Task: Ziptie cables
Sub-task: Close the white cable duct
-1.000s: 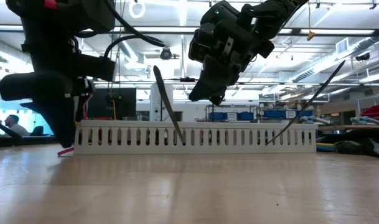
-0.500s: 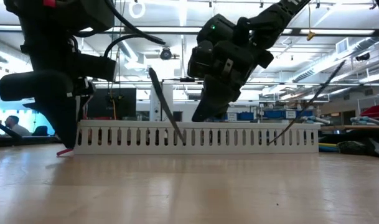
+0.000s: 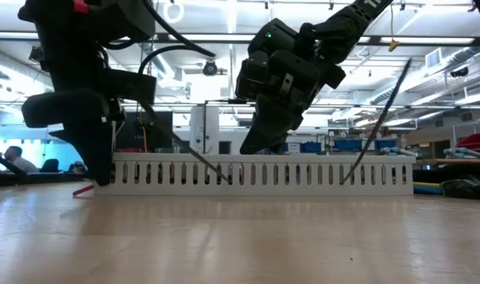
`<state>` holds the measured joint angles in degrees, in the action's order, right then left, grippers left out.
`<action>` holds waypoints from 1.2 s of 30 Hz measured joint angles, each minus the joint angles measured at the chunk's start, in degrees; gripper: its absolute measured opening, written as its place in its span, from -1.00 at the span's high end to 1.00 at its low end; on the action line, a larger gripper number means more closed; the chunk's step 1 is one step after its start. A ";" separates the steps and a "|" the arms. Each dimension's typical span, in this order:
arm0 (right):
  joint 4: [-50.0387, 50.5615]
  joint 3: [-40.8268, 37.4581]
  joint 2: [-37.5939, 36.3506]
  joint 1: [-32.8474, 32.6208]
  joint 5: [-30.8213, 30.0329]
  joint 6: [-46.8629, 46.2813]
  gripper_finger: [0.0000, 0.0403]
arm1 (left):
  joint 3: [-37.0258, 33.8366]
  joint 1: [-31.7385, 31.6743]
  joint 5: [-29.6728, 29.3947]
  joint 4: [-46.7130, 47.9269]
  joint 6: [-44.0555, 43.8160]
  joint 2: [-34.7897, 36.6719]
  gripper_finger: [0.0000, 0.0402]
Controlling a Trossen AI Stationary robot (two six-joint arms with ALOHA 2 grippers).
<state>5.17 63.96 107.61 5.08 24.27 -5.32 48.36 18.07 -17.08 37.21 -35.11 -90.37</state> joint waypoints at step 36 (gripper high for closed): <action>0.92 -0.11 0.13 0.68 0.42 1.07 1.00 | -2.17 0.63 -1.05 5.79 7.39 2.69 -0.21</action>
<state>6.09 63.86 107.74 5.76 24.69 -4.25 46.19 18.70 -18.13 43.00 -27.72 -87.68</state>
